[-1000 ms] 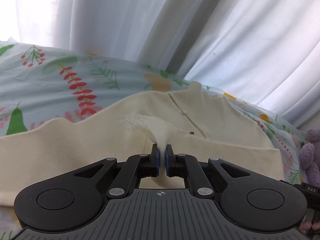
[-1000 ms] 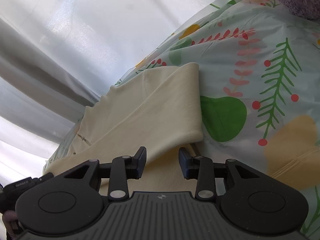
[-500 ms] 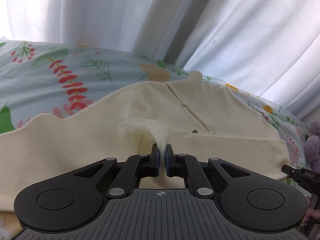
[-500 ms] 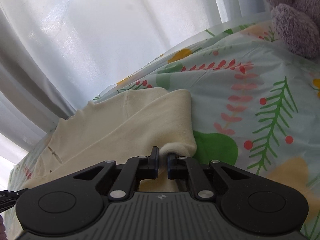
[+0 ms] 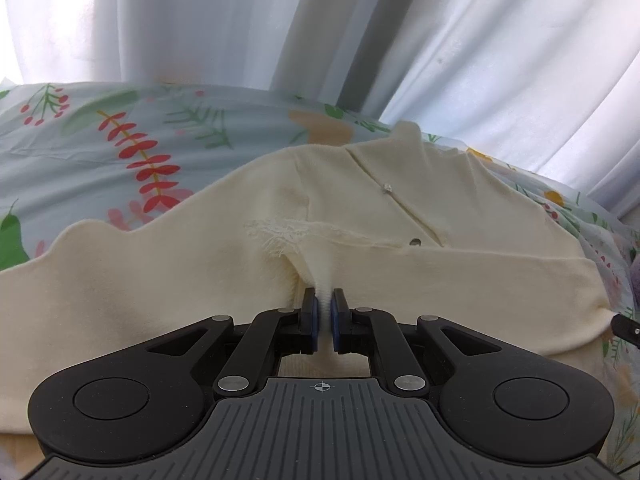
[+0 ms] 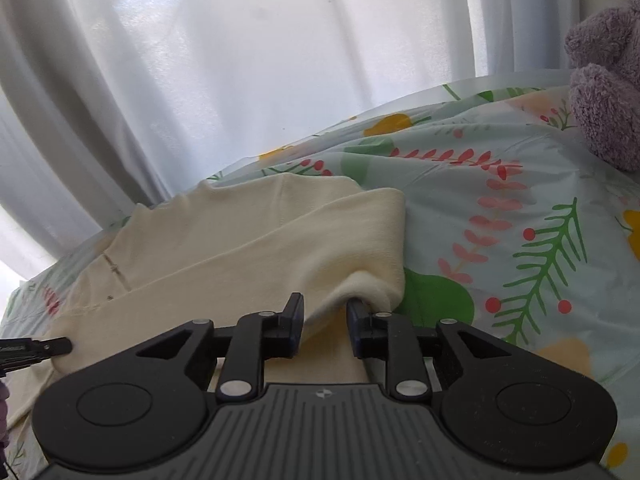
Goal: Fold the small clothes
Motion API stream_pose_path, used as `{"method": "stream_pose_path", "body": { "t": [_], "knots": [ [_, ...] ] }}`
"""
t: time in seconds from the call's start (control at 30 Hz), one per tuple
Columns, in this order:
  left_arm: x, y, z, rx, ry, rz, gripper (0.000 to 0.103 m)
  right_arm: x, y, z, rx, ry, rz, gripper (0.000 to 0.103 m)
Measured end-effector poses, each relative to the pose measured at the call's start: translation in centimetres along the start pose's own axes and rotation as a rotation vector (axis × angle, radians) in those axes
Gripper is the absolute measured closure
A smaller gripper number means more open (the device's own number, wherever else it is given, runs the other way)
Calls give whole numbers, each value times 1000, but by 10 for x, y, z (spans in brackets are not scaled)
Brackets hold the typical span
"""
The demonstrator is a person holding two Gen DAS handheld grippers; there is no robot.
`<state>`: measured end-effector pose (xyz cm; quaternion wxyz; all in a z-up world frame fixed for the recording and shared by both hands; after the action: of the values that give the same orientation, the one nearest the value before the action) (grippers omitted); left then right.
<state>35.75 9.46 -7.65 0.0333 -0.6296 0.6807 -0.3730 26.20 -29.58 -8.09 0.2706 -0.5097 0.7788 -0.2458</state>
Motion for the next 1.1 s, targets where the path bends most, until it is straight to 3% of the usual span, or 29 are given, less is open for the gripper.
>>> {"method": "stream_pose_path", "body": {
  "t": [0.17,0.33,0.4,0.57,0.67,0.87,0.97,1.1],
  "knots": [
    [4,1,6,-6,-25,15,94,-16,-12,-2,80,69,-103,78],
    [7,0,7,-1,-40,50,95,-40,3,42,-7,128,-245,81],
    [5,-2,8,5,-38,45,95,-51,7,47,53,176,-345,82],
    [0,-3,13,36,-67,29,94,-61,-3,57,90,236,-398,82],
    [1,0,7,29,-69,26,91,-58,-8,56,75,226,-367,82],
    [9,19,-22,8,-54,57,80,-52,14,20,55,110,-332,82],
    [9,23,-17,-6,-67,56,79,-52,26,24,41,123,-367,82],
    [3,21,-4,10,-84,10,78,-61,27,33,103,175,-433,83]
  ]
}}
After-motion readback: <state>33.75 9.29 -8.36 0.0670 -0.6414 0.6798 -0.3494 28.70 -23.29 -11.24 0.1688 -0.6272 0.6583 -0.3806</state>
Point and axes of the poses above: each gripper's, at about its wrist camera, not at the fingertips, and z roughly the way its jaws point, x to its right, y to its underside, the point moved 3 cm from there along z, roughly the way its jaws point, and after that the axes turned 13 degrees about y, right-handed, at the moved point
